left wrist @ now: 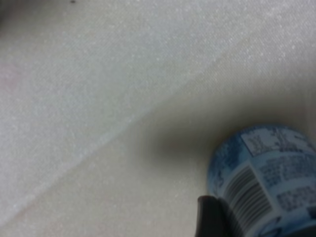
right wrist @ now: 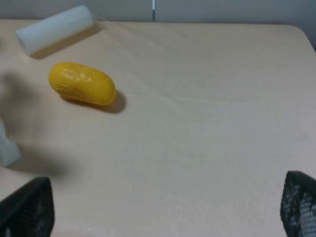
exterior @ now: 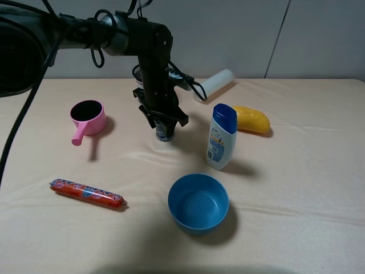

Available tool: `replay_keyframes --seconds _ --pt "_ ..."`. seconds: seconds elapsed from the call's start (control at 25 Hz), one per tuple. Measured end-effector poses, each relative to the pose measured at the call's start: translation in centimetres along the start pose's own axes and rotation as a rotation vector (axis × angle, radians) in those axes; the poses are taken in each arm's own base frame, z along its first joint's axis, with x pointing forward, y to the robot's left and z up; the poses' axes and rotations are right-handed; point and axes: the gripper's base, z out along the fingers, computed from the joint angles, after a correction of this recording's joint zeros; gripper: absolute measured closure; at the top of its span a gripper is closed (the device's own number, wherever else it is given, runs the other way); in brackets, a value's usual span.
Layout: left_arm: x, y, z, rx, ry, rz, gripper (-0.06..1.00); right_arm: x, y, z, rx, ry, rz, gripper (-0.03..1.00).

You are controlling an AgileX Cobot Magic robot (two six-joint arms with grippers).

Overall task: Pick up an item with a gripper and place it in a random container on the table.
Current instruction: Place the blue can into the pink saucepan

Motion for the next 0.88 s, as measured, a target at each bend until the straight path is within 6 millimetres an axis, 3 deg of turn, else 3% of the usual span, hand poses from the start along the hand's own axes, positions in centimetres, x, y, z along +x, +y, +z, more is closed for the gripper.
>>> replay_keyframes --seconds 0.56,0.88 --pt "-1.4 0.2 -6.2 -0.011 -0.071 0.001 0.45 0.0 0.0 0.0 0.000 0.000 0.000 0.27" --pt "-0.3 0.0 -12.9 -0.035 -0.207 0.002 0.45 0.0 0.0 0.0 0.000 0.000 0.000 0.27"
